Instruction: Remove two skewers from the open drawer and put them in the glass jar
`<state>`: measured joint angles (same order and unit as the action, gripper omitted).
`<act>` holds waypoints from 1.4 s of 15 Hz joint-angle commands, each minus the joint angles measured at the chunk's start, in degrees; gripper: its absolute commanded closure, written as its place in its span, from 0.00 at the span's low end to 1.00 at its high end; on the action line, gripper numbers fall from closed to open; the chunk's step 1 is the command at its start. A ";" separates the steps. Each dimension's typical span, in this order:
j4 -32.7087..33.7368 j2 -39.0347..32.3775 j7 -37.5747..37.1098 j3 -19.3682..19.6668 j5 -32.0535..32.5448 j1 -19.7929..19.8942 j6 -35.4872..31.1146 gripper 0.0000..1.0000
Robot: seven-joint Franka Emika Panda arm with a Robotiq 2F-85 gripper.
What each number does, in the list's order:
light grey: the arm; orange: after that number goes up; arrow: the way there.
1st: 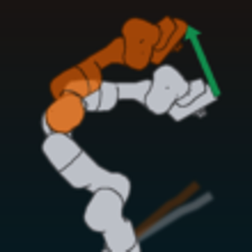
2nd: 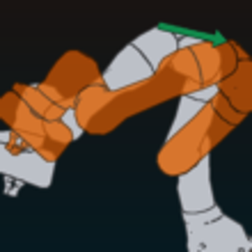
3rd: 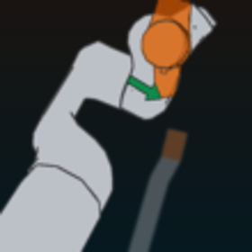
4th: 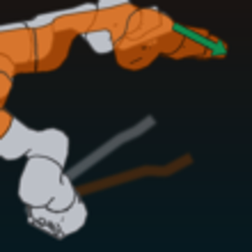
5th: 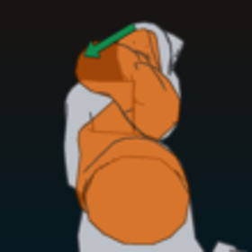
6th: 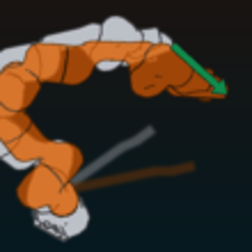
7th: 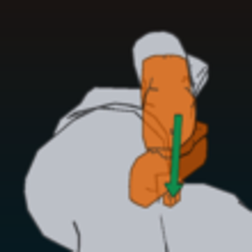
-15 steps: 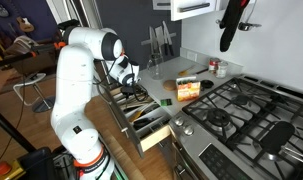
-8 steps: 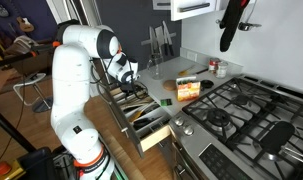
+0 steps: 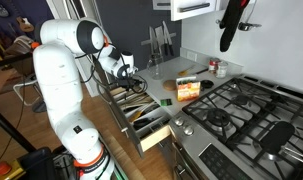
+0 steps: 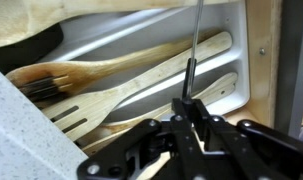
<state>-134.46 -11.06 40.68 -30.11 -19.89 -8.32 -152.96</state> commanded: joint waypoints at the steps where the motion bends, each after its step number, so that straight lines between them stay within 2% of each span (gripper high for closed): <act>1: -0.18 0.52 0.12 1.47 -0.36 -1.52 0.06 0.85; 2: -0.45 0.79 0.11 1.53 -0.36 -1.58 0.06 0.85; 3: -0.57 0.85 0.11 1.56 -0.36 -1.59 0.06 0.96; 7: -1.35 5.85 2.24 1.26 -4.22 -0.65 -0.22 0.96; 11: -2.17 13.51 6.74 2.74 -13.68 -1.80 0.40 0.96; 14: -2.38 19.27 9.66 6.36 -21.72 -5.13 -2.96 0.96; 15: -2.14 20.76 12.93 7.90 -25.23 -6.75 -4.63 0.96; 16: 0.28 16.00 8.33 8.48 -19.05 -7.10 -2.55 0.96; 17: 0.31 17.35 8.94 9.54 -19.66 -8.02 -2.72 0.85; 20: 0.32 16.85 8.69 10.19 -19.52 -8.84 -2.57 0.85; 21: 0.35 16.38 8.62 10.12 -19.46 -8.80 -2.54 0.96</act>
<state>-134.17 5.42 49.98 -22.55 -40.11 -14.52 -155.41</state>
